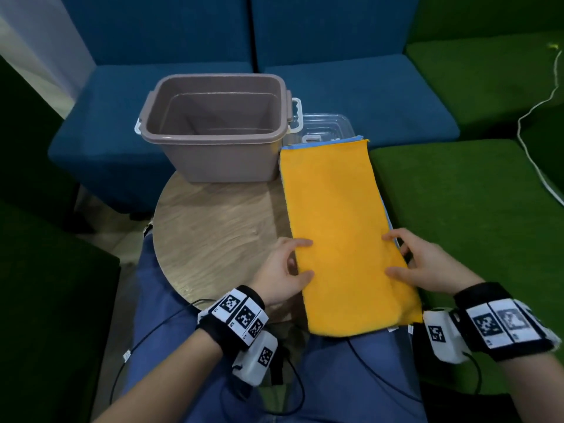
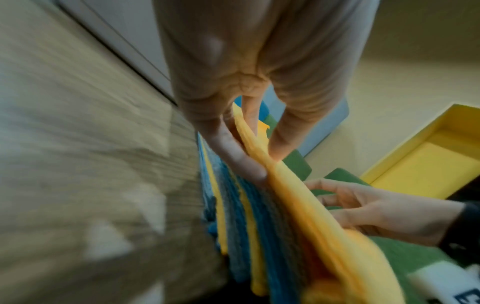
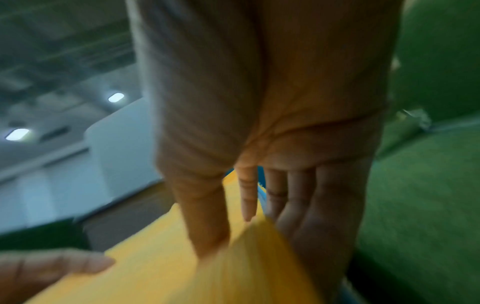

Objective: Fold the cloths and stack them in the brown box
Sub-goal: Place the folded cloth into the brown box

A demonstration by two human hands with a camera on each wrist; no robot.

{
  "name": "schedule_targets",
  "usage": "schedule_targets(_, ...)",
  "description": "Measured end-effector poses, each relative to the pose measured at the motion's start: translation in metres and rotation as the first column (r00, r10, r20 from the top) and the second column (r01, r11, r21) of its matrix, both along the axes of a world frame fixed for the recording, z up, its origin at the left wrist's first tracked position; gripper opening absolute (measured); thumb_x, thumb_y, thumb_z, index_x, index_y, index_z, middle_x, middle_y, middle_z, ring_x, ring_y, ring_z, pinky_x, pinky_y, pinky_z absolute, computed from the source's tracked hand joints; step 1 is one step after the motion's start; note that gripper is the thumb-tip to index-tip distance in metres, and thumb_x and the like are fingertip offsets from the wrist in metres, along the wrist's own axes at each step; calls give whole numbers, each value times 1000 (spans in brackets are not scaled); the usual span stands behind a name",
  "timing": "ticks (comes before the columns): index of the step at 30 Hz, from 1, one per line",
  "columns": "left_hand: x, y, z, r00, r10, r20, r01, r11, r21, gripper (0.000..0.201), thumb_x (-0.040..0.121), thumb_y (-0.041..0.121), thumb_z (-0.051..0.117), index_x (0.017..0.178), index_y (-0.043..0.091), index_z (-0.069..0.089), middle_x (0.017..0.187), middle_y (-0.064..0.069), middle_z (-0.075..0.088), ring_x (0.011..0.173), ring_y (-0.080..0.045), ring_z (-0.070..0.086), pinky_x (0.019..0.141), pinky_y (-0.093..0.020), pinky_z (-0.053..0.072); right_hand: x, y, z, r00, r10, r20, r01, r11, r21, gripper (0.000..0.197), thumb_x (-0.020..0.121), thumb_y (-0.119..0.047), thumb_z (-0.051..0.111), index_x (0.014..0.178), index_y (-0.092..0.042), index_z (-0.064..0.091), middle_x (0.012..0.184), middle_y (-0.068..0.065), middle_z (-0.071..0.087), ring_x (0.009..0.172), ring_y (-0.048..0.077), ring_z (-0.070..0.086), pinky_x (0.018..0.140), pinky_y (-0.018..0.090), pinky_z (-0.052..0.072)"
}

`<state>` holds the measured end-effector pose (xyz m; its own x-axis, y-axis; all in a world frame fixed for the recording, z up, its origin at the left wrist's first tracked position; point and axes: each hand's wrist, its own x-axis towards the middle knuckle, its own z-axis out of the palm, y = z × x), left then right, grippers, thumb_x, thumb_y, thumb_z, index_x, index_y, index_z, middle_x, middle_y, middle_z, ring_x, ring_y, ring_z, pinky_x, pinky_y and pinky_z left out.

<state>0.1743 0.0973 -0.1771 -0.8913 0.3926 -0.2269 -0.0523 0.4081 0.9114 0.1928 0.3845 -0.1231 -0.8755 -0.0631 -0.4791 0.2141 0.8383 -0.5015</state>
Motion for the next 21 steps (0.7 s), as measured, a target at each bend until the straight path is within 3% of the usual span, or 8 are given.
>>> schedule_targets(3,-29,-4,8,987,156,-41,-158,986,-56,44,87,18,68,129,24,54,124,1,43,93,-10,56,72,-11,47,-29,-6,8,987,-64,-150,70,997,39,48,89,-26,68,132,-21,46,115,4,51,90,17,59,73,27,47)
schedule_targets(7,-87,4,12,947,315,-58,-316,949,-18,48,88,20,68,133,22,52,132,-9,45,99,-22,61,86,-31,54,-84,-25,3,921,-192,-338,183,981,-59,56,90,-25,67,139,-17,42,132,10,51,114,26,55,93,40,48)
schedule_targets(10,-122,14,16,939,342,-47,-344,936,-71,57,88,22,67,140,25,45,132,-8,42,108,-24,57,95,-39,51,-125,-41,-1,859,-367,-357,329,930,-164,69,89,-22,69,146,-13,33,138,13,50,124,30,51,100,44,44)
schedule_targets(11,-129,17,16,939,337,-64,-342,935,-99,59,88,21,67,142,24,43,133,-8,43,110,-24,55,98,-40,48,-136,-44,-4,852,-401,-336,368,916,-158,72,87,-22,71,147,-10,32,138,15,51,125,32,50,100,43,43)
schedule_targets(13,-139,21,14,941,318,-117,-332,934,-131,62,88,13,66,144,19,42,139,-7,44,112,-23,53,101,-35,45,-151,-47,-11,863,-401,-306,399,914,-75,62,86,-21,73,137,-2,44,130,20,56,119,34,53,93,40,45)
schedule_targets(16,-144,26,12,916,338,-215,-367,923,-112,65,87,2,61,146,16,39,138,-2,48,91,-18,54,90,-25,46,-164,-49,-14,858,-380,-346,389,920,-47,41,87,-18,72,120,3,59,117,22,63,110,35,58,86,37,46)
schedule_targets(19,-149,31,12,884,376,-277,-406,912,-56,62,88,-2,59,145,14,42,133,-4,52,99,-25,57,97,-32,46,-170,-47,-12,769,-445,-458,434,890,-136,36,89,-18,70,118,1,62,114,19,65,109,35,59,92,42,49)
schedule_targets(21,-149,35,11,880,404,-251,-434,897,-81,60,89,1,59,145,14,41,130,-7,49,101,-24,56,98,-34,45,-171,-47,-15,757,-463,-462,458,879,-131,33,91,-21,67,117,-2,62,116,18,65,109,35,59,92,44,50)
